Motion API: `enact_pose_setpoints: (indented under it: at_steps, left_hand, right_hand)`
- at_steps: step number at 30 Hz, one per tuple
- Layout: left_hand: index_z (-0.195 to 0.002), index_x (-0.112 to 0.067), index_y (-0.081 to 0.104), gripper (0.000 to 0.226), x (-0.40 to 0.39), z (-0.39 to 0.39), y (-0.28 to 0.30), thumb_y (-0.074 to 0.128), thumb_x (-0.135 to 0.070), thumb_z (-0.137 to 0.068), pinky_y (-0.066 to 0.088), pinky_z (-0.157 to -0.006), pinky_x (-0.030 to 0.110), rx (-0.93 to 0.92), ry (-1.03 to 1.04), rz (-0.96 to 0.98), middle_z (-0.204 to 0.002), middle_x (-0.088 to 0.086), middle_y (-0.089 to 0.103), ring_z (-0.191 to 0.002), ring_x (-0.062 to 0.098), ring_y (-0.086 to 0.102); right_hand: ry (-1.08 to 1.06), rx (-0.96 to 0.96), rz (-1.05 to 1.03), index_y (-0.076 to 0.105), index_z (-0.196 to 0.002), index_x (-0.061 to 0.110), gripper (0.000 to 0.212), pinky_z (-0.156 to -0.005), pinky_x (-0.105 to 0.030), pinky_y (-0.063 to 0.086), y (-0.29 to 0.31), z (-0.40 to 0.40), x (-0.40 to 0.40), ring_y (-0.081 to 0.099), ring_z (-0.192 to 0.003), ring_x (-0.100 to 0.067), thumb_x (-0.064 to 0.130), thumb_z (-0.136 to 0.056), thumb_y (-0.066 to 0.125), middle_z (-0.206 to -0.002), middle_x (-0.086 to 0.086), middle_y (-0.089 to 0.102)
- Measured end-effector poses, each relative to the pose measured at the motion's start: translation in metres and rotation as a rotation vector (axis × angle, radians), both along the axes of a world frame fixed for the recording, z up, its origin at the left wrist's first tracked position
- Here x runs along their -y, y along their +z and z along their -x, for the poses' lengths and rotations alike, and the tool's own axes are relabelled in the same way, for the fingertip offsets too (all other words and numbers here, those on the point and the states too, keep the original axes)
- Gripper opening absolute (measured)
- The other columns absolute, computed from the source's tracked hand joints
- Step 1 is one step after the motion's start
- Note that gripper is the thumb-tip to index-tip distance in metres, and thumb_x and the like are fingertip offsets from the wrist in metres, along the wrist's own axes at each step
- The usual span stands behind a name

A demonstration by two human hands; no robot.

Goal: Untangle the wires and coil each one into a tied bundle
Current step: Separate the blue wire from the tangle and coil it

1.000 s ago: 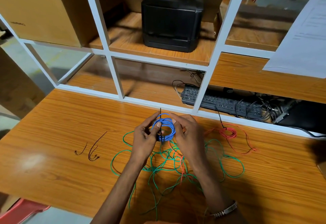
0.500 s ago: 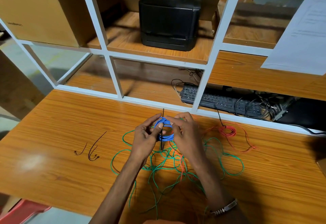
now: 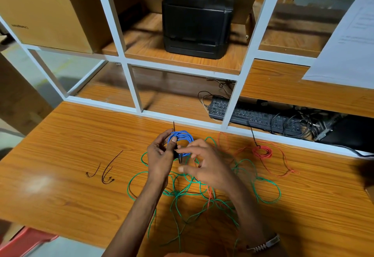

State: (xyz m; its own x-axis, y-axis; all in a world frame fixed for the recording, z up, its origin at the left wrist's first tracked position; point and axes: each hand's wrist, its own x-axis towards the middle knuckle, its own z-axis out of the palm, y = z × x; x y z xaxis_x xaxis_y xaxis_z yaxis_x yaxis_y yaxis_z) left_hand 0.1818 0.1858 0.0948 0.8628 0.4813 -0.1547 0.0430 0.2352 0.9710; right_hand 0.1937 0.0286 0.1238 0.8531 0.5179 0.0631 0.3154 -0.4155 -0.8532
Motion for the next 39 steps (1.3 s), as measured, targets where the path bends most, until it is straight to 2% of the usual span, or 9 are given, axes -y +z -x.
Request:
enact_pose_setpoints:
  at_steps: [3,5,8,11,19,23,28,32,39]
  left_hand:
    - [-0.125,-0.009,0.07,0.027,0.001,0.0,-0.002,0.066,-0.001,-0.099,0.063,-0.078,0.035,0.013,0.008,-0.008,-0.116,0.016,0.076,-0.082,0.019,0.075]
    - [-0.123,-0.013,0.071,0.026,0.0,-0.001,-0.002,0.067,-0.002,-0.099,0.062,-0.088,0.045,0.016,0.002,0.011,-0.116,0.015,0.077,-0.095,0.028,0.076]
    - [-0.123,-0.014,0.072,0.026,-0.001,-0.001,0.0,0.068,-0.004,-0.099,0.06,-0.088,0.054,0.028,-0.006,0.01,-0.11,0.007,0.079,-0.093,0.027,0.071]
    - [-0.126,-0.011,0.071,0.027,-0.002,-0.001,0.0,0.067,-0.004,-0.099,0.059,-0.087,0.058,0.031,-0.032,-0.027,-0.109,0.006,0.078,-0.086,0.019,0.066]
    - [-0.125,-0.014,0.071,0.029,0.003,0.004,0.001,0.068,-0.003,-0.099,0.058,-0.088,0.06,0.049,-0.086,-0.078,-0.103,0.001,0.078,-0.073,0.011,0.067]
    - [-0.128,-0.017,0.072,0.037,0.003,0.012,0.006,0.074,-0.024,-0.092,0.057,-0.099,0.061,0.087,-0.14,-0.16,-0.118,0.002,0.078,-0.102,0.021,0.074]
    - [-0.13,-0.02,0.072,0.038,0.002,0.02,0.005,0.072,-0.027,-0.093,0.056,-0.098,0.061,0.133,-0.147,-0.279,-0.12,-0.001,0.077,-0.108,0.029,0.074]
    - [-0.129,-0.02,0.073,0.032,0.001,0.025,0.005,0.07,-0.016,-0.097,0.055,-0.103,0.054,0.159,-0.112,-0.371,-0.124,-0.009,0.076,-0.119,0.015,0.07]
    - [-0.13,-0.038,0.071,0.034,0.0,0.035,0.007,0.068,-0.027,-0.097,0.059,-0.06,0.048,0.165,-0.083,-0.54,-0.122,-0.021,0.074,-0.089,0.013,0.071]
  right_hand:
    - [-0.049,-0.035,-0.112,0.081,-0.107,0.031,0.028,-0.072,-0.024,0.05,0.001,0.003,-0.008,0.059,-0.088,-0.006,0.035,-0.08,0.086,-0.102,0.013,0.063]
    - [-0.146,-0.05,-0.252,0.083,-0.1,0.029,0.013,-0.07,-0.023,0.05,0.005,0.002,-0.011,0.063,-0.084,-0.005,0.027,-0.088,0.08,-0.093,0.009,0.07]
    - [-0.23,-0.149,-0.344,0.076,-0.109,0.039,0.023,-0.061,-0.024,0.053,0.012,-0.004,-0.01,0.063,-0.075,-0.001,0.02,-0.1,0.067,-0.085,0.011,0.075]
    - [-0.205,-0.268,-0.379,0.062,-0.129,0.029,0.027,-0.061,-0.025,0.058,0.014,-0.008,-0.008,0.06,-0.074,-0.001,0.016,-0.106,0.055,-0.082,0.009,0.073]
    - [-0.187,-0.221,-0.383,0.049,-0.141,0.028,0.038,-0.066,-0.023,0.054,0.019,-0.015,-0.002,0.057,-0.069,-0.003,0.008,-0.109,0.044,-0.087,0.004,0.068]
    - [-0.239,-0.261,-0.485,0.054,-0.127,0.017,0.022,-0.061,-0.026,0.05,0.027,-0.014,-0.004,0.055,-0.066,-0.013,0.012,-0.106,0.055,-0.086,-0.007,0.075]
    - [-0.313,-0.318,-0.496,0.058,-0.109,0.009,0.005,-0.06,-0.026,0.048,0.028,-0.011,-0.008,0.055,-0.067,-0.014,0.01,-0.105,0.056,-0.093,-0.011,0.078]
    - [-0.353,-0.433,-0.554,0.062,-0.105,0.003,0.009,-0.055,-0.023,0.045,0.032,-0.01,-0.01,0.054,-0.064,-0.015,0.01,-0.104,0.057,-0.093,-0.012,0.079]
    - [-0.386,-0.875,-0.68,0.065,-0.107,0.0,0.012,-0.043,-0.013,0.029,0.037,-0.007,-0.009,0.044,-0.055,-0.006,0.009,-0.1,0.063,-0.097,-0.018,0.078]
